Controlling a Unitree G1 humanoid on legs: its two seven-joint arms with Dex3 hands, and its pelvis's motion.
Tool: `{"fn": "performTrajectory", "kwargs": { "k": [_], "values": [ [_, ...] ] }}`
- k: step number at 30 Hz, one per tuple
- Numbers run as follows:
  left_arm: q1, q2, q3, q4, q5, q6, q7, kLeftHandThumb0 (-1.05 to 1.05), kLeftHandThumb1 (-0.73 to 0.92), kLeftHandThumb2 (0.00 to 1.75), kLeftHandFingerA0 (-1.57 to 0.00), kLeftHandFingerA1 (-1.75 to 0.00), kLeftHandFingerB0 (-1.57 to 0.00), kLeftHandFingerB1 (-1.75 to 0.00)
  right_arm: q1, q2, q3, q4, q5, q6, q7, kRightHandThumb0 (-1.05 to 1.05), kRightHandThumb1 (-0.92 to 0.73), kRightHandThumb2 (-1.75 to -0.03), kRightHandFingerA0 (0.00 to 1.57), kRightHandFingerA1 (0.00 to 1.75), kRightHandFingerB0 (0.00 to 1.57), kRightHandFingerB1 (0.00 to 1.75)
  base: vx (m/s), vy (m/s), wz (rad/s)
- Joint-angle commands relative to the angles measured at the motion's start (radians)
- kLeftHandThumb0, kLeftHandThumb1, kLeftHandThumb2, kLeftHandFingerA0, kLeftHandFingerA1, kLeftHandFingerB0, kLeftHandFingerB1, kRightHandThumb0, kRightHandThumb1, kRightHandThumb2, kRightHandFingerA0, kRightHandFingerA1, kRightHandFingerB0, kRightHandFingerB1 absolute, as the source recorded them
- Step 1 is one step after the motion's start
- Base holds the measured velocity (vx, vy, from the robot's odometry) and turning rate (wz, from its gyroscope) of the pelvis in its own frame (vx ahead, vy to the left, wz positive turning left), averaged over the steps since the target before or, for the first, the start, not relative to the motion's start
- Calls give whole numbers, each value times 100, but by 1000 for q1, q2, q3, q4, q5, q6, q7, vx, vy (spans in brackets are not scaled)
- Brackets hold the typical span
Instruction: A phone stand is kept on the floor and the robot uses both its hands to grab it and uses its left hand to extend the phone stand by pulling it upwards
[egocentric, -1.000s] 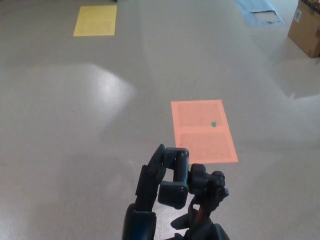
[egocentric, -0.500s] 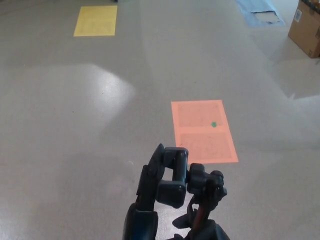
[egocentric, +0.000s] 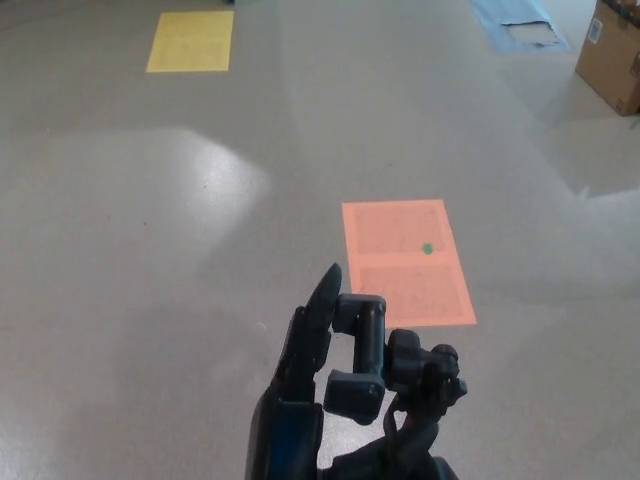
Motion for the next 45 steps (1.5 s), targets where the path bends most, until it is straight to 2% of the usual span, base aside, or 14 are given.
{"fn": "performTrajectory", "kwargs": {
  "k": [1, 16, 17, 18, 19, 20, 21, 22, 24, 25, 30, 31, 34, 45],
  "values": [
    [-15, -6, -1, 7, 52, -53, 45, -72, 51, 63, -12, -24, -10, -28, 15, 33, -5, 12, 3, 50, 5, -39, -89, -67, 49, 125, 51, 104, 0, 0, 0],
    [-21, -4, -9, 28, 70, -72, 63, -86, 53, 82, -5, -31, -7, -36, 26, 31, -9, 20, 18, 15, 26, -39, -91, -68, 47, 131, 48, 106, 0, 0, 0],
    [-18, -7, -9, 33, 58, -78, 62, -36, 31, 91, 0, -49, 0, -47, 29, 28, -9, 24, 18, -11, 22, -37, -89, -68, 50, 131, 52, 109, 0, 0, 0],
    [-19, -10, -8, 40, 50, -88, 66, -68, 49, 80, -20, -42, -26, -43, 30, 28, -12, 27, 22, -12, 27, -37, -89, -67, 51, 130, 53, 109, 0, 0, 0],
    [-21, -22, -1, 55, 44, -107, 87, -48, 56, 89, -64, -106, -65, -112, 29, 29, -14, 30, 21, -7, 25, -38, -88, -66, 63, 135, 60, 112, 0, 0, 0],
    [-24, -37, 8, 73, 40, -129, 117, -48, 56, 89, -64, -106, -65, -112, 26, 30, -14, 33, 19, 2, 17, -38, -88, -66, 63, 135, 60, 112, 0, 0, 0],
    [-28, -47, 14, 82, 47, -137, 142, -31, 77, 53, -60, -167, -53, -170, 29, 30, -20, 37, 26, -25, 22, -36, -87, -65, 100, 175, 84, 175, 0, 0, 0],
    [-32, -51, 19, 90, 46, -147, 151, -26, 78, 57, -71, -175, -56, -175, 30, 29, -22, 41, 28, -43, 21, -34, -86, -67, 120, 175, 110, 175, 0, 0, 0],
    [-38, -45, 25, 95, 38, -157, 143, -25, 77, 59, -79, -175, -57, -175, 32, 29, -28, 46, 31, -59, 19, -43, -65, -99, 139, 158, 141, 159, 0, 0, 0],
    [-33, -38, 26, 85, 34, -146, 128, -39, 58, 82, -112, -147, -86, -134, 29, 29, -27, 52, 24, -52, 6, -24, -73, -92, 138, 175, 136, 174, 0, 0, 0],
    [-23, -38, 24, 86, 25, -155, 120, -38, 57, 82, -112, -146, -86, -133, 31, 28, -29, 63, 20, -62, 0, -26, -85, -71, 130, 175, 125, 175, 0, 0, 0],
    [-22, -40, 24, 85, 21, -155, 118, -25, 71, 58, -81, -175, -58, -175, 31, 30, -30, 63, 19, -56, 0, -31, -84, -72, 113, 175, 97, 175, 0, 0, 0],
    [-20, -38, 19, 74, -2, -159, 94, -37, 53, 82, -114, -145, -91, -133, 34, 29, -29, 64, 15, -58, -4, -27, -73, -94, 138, 175, 138, 174, 0, 0, 0],
    [-82, -44, 13, -92, 68, -82, 46, -40, 54, 82, -114, -146, -88, -133, 23, 36, -41, 87, 27, -28, -5, -16, -71, -95, 139, 175, 135, 175, 0, 0, 0]
  ]
}}
